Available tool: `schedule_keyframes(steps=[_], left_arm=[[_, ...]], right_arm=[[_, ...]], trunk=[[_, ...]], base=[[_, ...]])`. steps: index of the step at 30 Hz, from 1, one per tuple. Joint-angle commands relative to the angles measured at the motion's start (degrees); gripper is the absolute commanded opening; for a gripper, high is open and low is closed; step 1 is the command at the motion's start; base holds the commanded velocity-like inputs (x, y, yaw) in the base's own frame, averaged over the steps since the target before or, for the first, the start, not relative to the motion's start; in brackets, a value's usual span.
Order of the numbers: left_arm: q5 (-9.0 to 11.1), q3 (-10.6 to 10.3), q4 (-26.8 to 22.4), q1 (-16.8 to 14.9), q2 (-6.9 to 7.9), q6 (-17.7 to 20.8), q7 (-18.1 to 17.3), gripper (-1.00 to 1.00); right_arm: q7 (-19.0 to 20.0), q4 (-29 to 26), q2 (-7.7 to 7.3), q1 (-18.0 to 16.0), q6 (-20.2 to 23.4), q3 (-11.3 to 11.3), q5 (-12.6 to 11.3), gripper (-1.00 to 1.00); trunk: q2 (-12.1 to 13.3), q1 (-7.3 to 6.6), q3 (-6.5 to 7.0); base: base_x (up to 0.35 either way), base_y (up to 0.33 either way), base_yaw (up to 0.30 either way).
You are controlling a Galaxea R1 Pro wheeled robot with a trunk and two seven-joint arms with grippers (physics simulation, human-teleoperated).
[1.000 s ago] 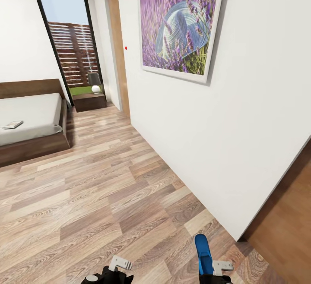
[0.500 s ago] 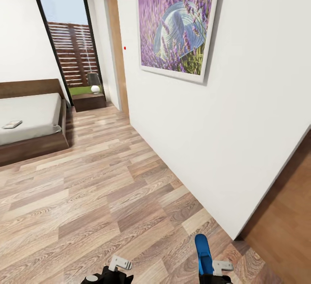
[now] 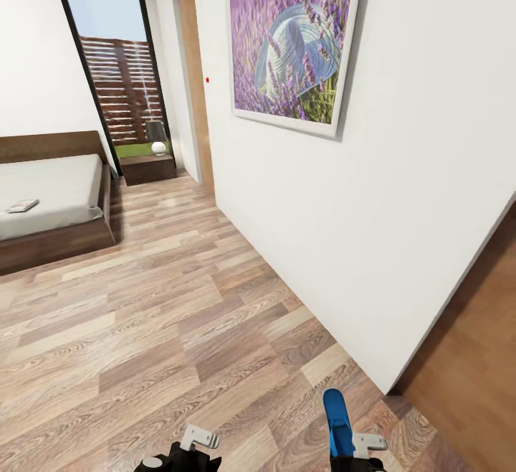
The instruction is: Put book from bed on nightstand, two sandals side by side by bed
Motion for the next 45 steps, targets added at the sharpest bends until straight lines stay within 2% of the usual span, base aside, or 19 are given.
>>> schedule_keyframes(steps=[1,45], left_arm=[[-0.42,-0.05,-0.02,-0.02,0.00,-0.09,-0.05,1.00],[-0.50,-0.05,-0.02,-0.02,-0.03,-0.10,0.00,1.00]], right_arm=[[-0.08,0.02,0.04,-0.04,-0.10,-0.41,-0.07,-1.00],[-0.08,0.02,0.04,-0.05,-0.10,-0.37,0.09,-1.00]], trunk=[[-0.02,-0.01,-0.05],[-0.02,-0.01,-0.05]], base=[[-0.026,0.000,0.000],[-0.021,-0.037,0.000]])
